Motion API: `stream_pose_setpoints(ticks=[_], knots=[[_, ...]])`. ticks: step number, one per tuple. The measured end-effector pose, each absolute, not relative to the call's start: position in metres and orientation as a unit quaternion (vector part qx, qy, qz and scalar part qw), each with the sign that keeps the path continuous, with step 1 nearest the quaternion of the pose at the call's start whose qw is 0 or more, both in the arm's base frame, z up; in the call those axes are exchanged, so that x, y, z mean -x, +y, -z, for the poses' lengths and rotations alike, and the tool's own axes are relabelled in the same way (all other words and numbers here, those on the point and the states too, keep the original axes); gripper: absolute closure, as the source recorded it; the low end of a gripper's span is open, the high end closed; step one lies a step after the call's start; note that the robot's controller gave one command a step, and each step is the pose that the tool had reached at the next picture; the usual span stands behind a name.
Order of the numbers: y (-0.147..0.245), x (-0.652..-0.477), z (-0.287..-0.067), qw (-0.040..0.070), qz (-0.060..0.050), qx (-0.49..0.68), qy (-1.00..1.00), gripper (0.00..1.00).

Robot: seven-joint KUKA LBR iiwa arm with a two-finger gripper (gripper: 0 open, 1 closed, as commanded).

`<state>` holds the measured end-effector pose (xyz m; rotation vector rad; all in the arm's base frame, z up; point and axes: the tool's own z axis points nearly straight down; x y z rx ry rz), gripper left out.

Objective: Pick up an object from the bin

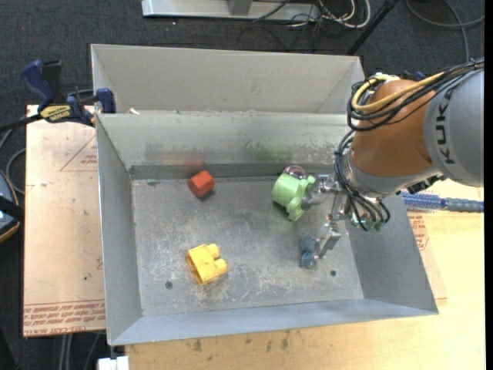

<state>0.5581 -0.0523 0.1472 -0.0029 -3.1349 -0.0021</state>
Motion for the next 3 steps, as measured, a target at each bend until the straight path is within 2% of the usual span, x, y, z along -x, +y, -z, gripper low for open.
stream_pose_setpoints(ticks=[1,2,3], knots=[[-0.084,-0.533,-0.074,-0.004,0.001,-0.124,-0.992,0.0],[-0.085,-0.533,-0.075,-0.003,-0.001,-0.125,-0.992,1.0],[-0.096,-0.554,-0.213,-0.006,-0.002,-0.148,-0.989,1.0]])
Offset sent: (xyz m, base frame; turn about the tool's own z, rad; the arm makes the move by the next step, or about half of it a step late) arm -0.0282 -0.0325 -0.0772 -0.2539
